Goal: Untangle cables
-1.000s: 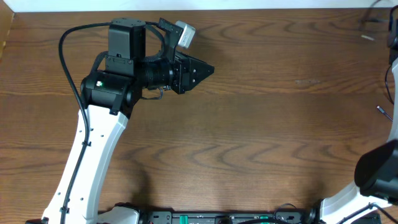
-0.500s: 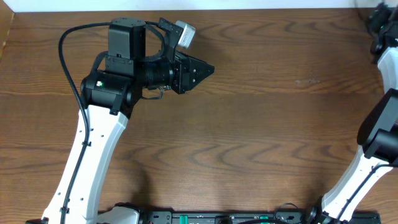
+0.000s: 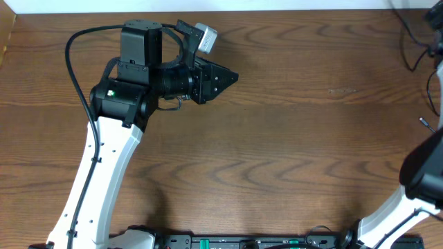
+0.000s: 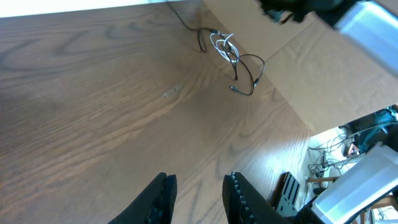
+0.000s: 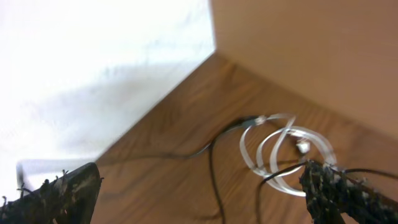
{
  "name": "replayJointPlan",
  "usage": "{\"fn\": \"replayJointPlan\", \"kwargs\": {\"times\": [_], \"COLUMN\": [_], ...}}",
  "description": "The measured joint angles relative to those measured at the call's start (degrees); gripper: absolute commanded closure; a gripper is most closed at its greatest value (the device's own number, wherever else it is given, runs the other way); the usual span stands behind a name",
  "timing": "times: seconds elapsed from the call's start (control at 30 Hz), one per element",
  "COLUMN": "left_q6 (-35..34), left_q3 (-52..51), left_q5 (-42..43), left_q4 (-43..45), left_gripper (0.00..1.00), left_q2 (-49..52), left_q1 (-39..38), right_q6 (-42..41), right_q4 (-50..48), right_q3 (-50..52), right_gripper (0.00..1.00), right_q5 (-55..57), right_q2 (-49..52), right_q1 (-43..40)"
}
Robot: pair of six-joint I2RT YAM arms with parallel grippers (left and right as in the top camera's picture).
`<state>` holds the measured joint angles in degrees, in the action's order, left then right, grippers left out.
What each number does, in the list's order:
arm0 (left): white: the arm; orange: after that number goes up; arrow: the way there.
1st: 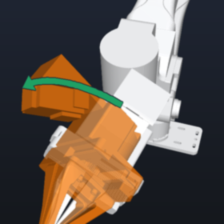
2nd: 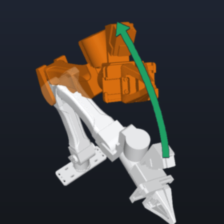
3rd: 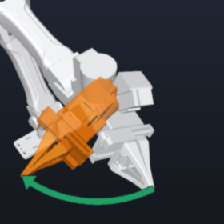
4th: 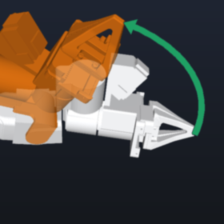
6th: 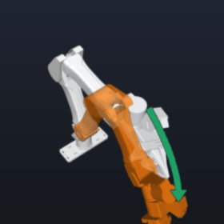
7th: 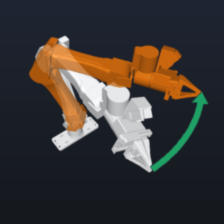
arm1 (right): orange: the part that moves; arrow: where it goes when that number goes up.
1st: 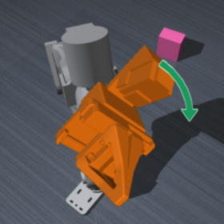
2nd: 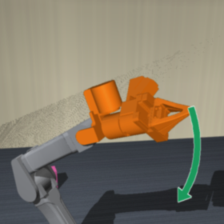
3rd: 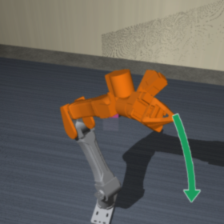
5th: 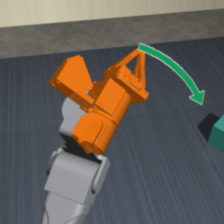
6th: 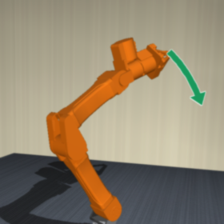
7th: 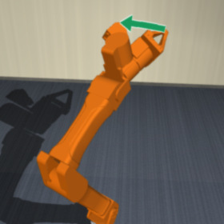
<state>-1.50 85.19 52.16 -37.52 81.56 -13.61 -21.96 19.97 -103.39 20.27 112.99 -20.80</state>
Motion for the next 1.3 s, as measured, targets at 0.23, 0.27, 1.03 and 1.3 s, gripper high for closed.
{"fn": "replayJointPlan", "kwargs": {"times": [0.23, 0.27, 1.03, 1.3], "left_q6": [0.00, 0.00, -0.11, -0.11], "left_q3": [0.00, 0.00, 0.00, 0.00], "left_q5": [-0.02, -0.22, -30.27, -30.29], "left_q4": [0.02, 0.02, 0.04, 0.02], "left_gripper": [0.60, 0.53, 0.01, 0.01], "left_q2": [0.00, 0.00, 0.00, 0.00], "left_q1": [0.00, 0.00, 0.02, 0.02], "right_q6": [2.21, 2.40, 19.37, 19.87], "right_q4": [5.11, 5.99, 43.04, 61.64], "right_q3": [-0.50, -0.50, -0.44, -0.44], "right_gripper": [0.01, 0.01, 0.01, 0.01], "right_q5": [-14.01, -16.68, -51.28, -38.42], "right_q2": [-3.80, -3.69, -29.46, -39.01], "right_q1": [0.04, 0.09, 17.81, 17.16]}}
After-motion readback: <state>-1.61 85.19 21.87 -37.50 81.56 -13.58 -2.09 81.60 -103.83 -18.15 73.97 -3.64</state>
